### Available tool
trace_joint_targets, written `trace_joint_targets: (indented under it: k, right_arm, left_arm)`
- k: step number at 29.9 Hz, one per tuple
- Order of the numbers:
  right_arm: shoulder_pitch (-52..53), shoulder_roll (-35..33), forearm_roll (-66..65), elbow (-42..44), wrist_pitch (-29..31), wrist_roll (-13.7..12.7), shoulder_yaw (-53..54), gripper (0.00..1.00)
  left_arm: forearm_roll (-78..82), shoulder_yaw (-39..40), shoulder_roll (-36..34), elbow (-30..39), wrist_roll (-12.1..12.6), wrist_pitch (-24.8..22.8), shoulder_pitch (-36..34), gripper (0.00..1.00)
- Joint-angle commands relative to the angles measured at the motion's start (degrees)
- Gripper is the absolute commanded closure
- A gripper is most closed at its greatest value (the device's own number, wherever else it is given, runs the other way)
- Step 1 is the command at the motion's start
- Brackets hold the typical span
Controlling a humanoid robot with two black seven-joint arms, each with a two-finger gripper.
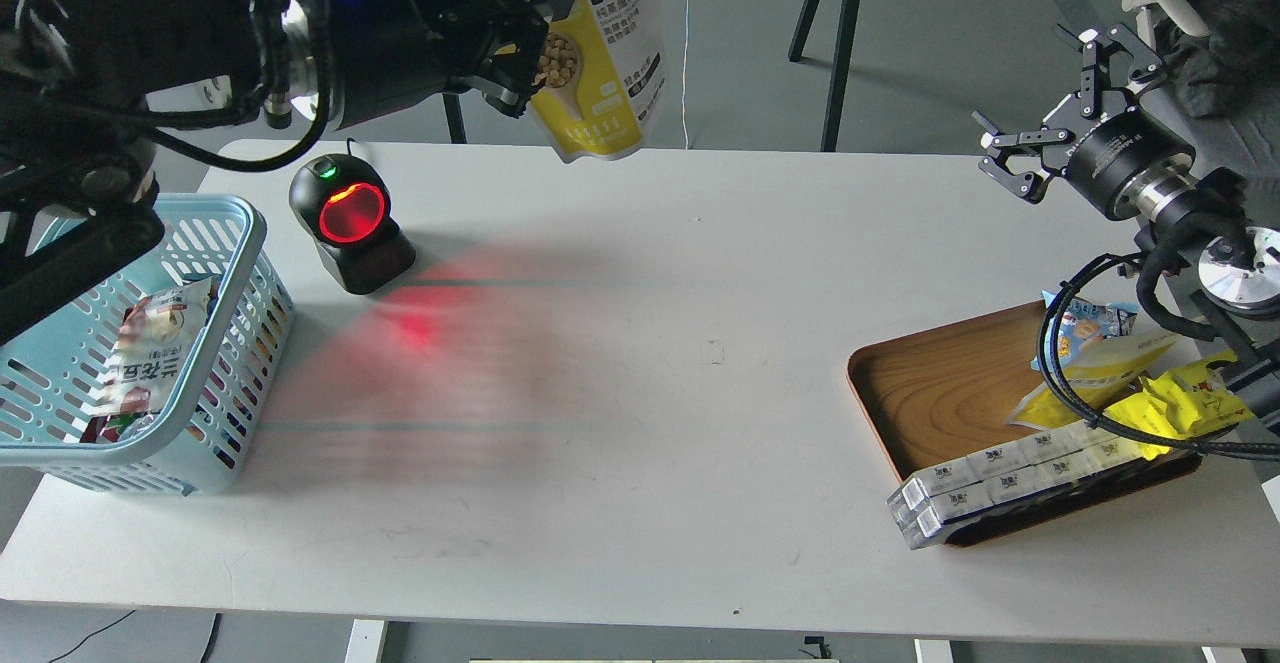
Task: Scan snack and place in basket
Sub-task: 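Lift the yellow packet with the left gripper over the scanner, then hold the packet in front of the scanner's red light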
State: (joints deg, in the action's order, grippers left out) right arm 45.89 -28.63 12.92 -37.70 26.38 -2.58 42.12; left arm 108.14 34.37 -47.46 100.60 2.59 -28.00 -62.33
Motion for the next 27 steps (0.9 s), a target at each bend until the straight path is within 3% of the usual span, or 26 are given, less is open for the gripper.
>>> trace_joint_targets:
  k: [1,8,18,27]
  right_arm:
    - [-0.3,-0.3,0.0,0.0,-0.1,0.0,0.1,0.01]
    - [-0.3,-0.7,0.0,0.0,-0.2,0.0,0.0,0.01]
    - [-0.3,-1.5,0.0,0.0,-0.3,0.0,-0.1,0.01]
    - [-0.4,-1.4,0.0,0.0,-0.4,0.0,-0.3,0.01]
  left_arm:
    - [-0.3,-0.4,-2.6,0.5,-1.4,0.0,2.6,0.99]
    - [-0.3,-2.3,-2.6,0.6,-1.8,0.0,5.5,0.99]
    - [-0.2,-4.9,-2.4,0.6,0.8,0.0,8.3,0.99]
    - [0.0,-5.5,-2.3,0.5,1.3,0.0,9.2,0.99]
